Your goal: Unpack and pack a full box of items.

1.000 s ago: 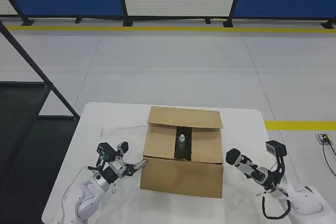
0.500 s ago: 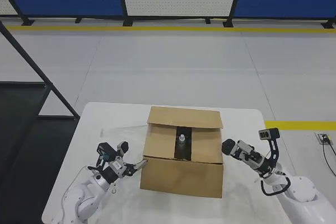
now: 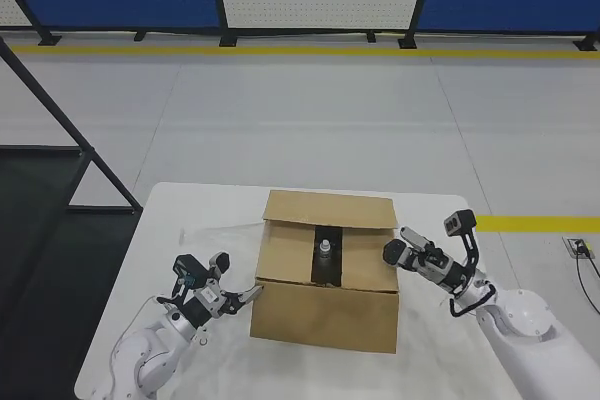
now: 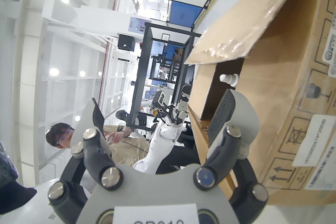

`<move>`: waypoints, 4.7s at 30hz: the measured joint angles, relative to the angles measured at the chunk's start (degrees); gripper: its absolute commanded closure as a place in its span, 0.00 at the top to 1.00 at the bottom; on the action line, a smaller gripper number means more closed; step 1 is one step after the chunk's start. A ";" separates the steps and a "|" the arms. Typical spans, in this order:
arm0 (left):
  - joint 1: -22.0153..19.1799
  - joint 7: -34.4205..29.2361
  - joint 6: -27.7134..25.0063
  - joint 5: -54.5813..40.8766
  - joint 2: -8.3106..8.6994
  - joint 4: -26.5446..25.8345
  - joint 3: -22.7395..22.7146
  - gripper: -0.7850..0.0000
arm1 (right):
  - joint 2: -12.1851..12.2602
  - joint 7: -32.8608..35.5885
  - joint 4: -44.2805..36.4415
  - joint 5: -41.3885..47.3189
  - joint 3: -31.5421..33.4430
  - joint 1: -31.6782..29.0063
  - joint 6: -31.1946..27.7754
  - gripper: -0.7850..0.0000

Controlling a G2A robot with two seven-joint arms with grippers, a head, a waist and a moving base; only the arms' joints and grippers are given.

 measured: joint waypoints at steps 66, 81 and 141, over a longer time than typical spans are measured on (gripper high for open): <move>3.11 1.25 2.74 -0.70 0.45 -2.37 -0.54 1.00 | -23.87 -26.55 47.69 -4.36 -25.17 40.77 12.61 1.00; 4.12 3.23 3.96 -1.26 0.88 -3.44 -1.50 1.00 | -28.11 -17.62 57.19 -5.38 -25.62 43.56 12.84 1.00; -1.21 5.21 11.34 5.31 0.61 4.14 3.74 1.00 | -11.71 8.56 32.31 0.69 0.78 17.78 -0.61 1.00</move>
